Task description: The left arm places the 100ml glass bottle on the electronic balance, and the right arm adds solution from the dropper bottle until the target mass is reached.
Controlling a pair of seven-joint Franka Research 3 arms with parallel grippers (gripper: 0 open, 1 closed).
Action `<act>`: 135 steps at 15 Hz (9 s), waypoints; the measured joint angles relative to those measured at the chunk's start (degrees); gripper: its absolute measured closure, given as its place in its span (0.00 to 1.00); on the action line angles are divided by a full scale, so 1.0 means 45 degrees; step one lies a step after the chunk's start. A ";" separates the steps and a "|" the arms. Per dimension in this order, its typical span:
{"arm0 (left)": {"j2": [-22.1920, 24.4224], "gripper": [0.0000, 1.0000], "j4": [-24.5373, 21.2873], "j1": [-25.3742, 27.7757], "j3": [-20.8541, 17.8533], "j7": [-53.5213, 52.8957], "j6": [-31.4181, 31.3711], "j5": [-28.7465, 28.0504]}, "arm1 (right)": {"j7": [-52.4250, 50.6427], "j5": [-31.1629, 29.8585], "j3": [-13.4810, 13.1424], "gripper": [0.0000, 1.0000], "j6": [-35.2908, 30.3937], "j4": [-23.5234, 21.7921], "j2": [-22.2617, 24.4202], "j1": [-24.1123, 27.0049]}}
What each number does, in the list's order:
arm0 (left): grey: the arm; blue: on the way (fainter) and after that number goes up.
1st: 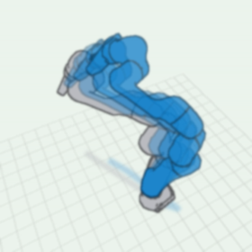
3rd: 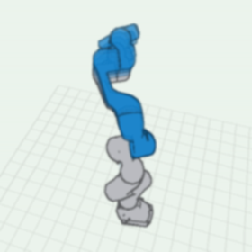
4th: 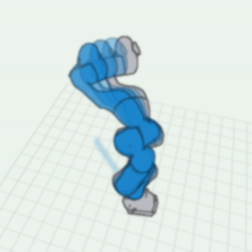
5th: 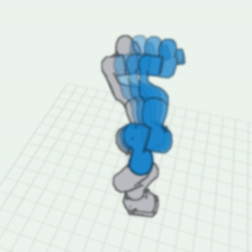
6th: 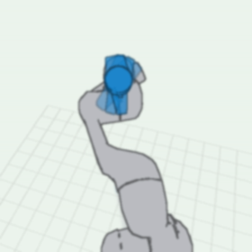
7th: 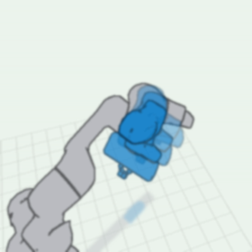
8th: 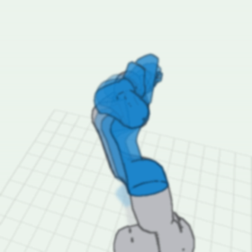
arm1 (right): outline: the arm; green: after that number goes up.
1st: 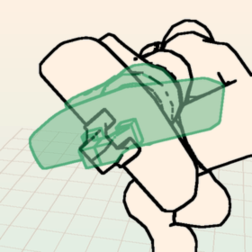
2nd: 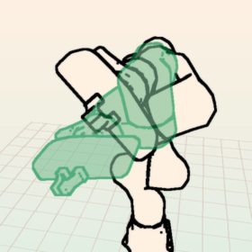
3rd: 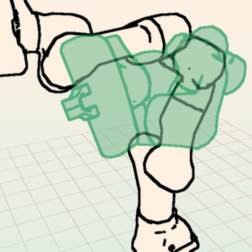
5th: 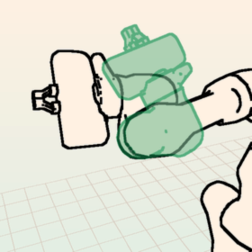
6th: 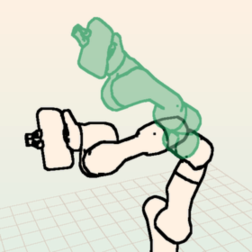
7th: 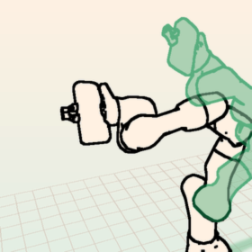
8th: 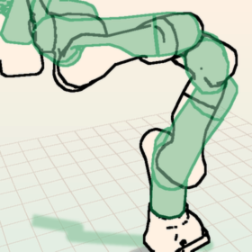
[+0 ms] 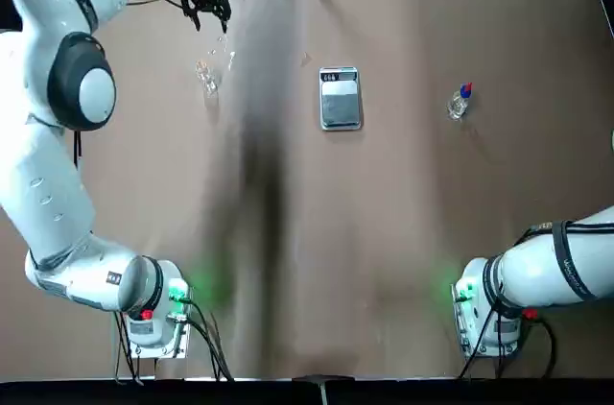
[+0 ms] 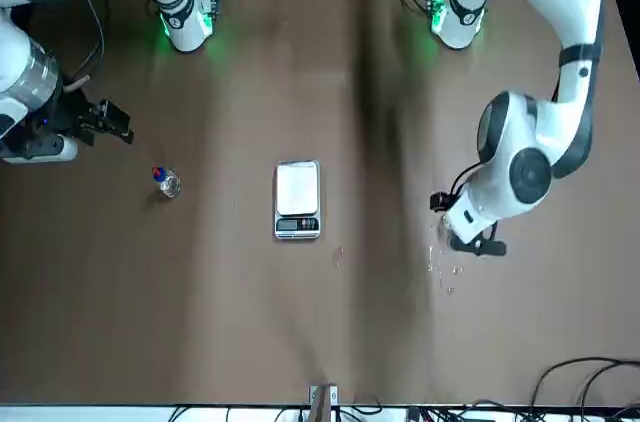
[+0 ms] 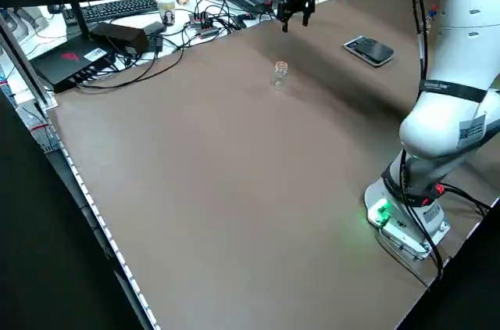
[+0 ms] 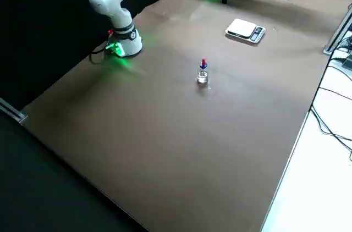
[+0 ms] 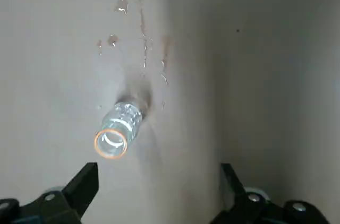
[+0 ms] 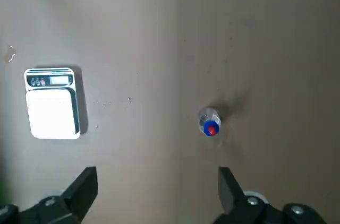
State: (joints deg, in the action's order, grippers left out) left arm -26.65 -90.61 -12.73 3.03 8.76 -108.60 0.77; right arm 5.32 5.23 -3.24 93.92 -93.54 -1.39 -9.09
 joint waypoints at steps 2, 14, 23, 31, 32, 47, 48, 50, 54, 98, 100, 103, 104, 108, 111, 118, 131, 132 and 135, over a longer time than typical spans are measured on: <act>-0.0461 0.00 0.0002 0.0113 -0.0038 -0.0004 -0.0174 -0.0004 | 0.0147 0.0000 0.0021 0.00 -0.0008 -0.0014 -0.0004 -0.0041; -0.0789 0.00 -0.1054 0.1140 -0.0080 -0.0305 -0.1333 -0.0011 | -0.0492 0.0005 -0.0193 0.03 0.1634 -0.2112 -0.0953 0.1671; -0.0831 0.00 -0.2308 0.1136 -0.0074 -0.0305 -0.2932 -0.0011 | -0.0536 0.0008 -0.0089 0.31 0.5613 -0.5550 -0.0975 0.1664; -0.0710 0.11 -0.2873 0.1180 -0.0079 -0.0306 -0.2883 -0.0012 | -0.0537 -0.0001 -0.0026 0.41 0.6944 -0.6882 -0.0979 0.1317; -0.0680 0.12 -0.2919 0.1192 -0.0082 -0.0306 -0.2764 -0.0012 | -0.0537 -0.0014 -0.0027 0.41 0.6999 -0.6982 -0.0979 0.1307; -0.0430 0.38 -0.2963 0.1208 -0.0097 -0.0310 -0.2448 -0.0012 | -0.0597 -0.0143 -0.0068 0.58 0.8400 -0.8102 -0.1037 0.1312; -0.0429 0.38 -0.2960 0.1213 -0.0098 -0.0310 -0.2459 -0.0012 | -0.0600 -0.0145 -0.0068 0.60 0.8400 -0.8102 -0.1037 0.1312; -0.0429 0.38 -0.2954 0.1216 -0.0099 -0.0310 -0.2554 -0.0012 | -0.0611 -0.0155 -0.0068 0.66 0.8402 -0.8103 -0.1037 0.1312; -0.0429 0.40 -0.2950 0.1216 -0.0105 -0.0310 -0.2754 -0.0012 | -0.0612 -0.0160 -0.0076 0.68 0.8406 -0.8103 -0.1037 0.1316; -0.2121 0.52 0.2215 -0.5813 0.0110 0.7458 -0.1441 0.1288 | -0.0687 -0.0261 -0.0085 0.96 0.8511 -0.8336 -0.1116 0.1331; -0.2473 0.52 0.2460 -0.6095 0.0124 0.8183 -0.1909 0.1334 | -0.0696 -0.0262 -0.0085 0.95 0.8511 -0.8335 -0.1116 0.1331; -0.2905 0.52 0.2791 -0.6488 0.0130 0.8928 -0.2309 0.1338 | -0.0704 -0.0263 -0.0085 0.94 0.8514 -0.8336 -0.1116 0.1331; -0.3007 0.52 0.2858 -0.6607 0.0133 0.9116 -0.2464 0.1338 | -0.0707 -0.0264 -0.0084 0.92 0.8518 -0.8335 -0.1115 0.1331; -0.3348 0.52 0.3032 -0.7018 0.0135 0.9658 -0.3193 0.1339 | -0.0711 -0.0265 -0.0086 0.92 0.8523 -0.8335 -0.1115 0.1332; -0.3517 0.52 0.3112 -0.7172 0.0135 0.9754 -0.3583 0.1339 | -0.0713 -0.0265 -0.0086 0.92 0.8524 -0.8335 -0.1115 0.1333; -0.4026 0.50 0.3790 -0.7346 0.0110 1.0263 -0.3756 0.1340 | -0.0718 -0.0265 -0.0086 0.92 0.8523 -0.8304 -0.1113 0.1334; -0.3282 0.00 0.4279 -0.6453 -0.0146 1.0314 -0.3233 0.1300 | -0.0738 -0.0265 -0.0093 0.91 0.8447 -0.8202 -0.1068 0.1335; -0.2976 0.00 0.4307 -0.6118 -0.0154 1.0151 -0.2864 0.1182 | -0.0737 -0.0265 -0.0095 0.91 0.8337 -0.8134 -0.1059 0.1338; -0.1888 0.00 0.4343 -0.4984 -0.0195 0.9210 -0.1775 0.0678 | -0.0737 -0.0265 -0.0100 0.91 0.7915 -0.7835 -0.1043 0.1365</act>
State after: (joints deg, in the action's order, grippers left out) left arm -35.15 -71.07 -35.16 2.15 50.21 -116.59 3.82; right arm 2.01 4.04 -3.68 129.53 -128.80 -6.08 -2.94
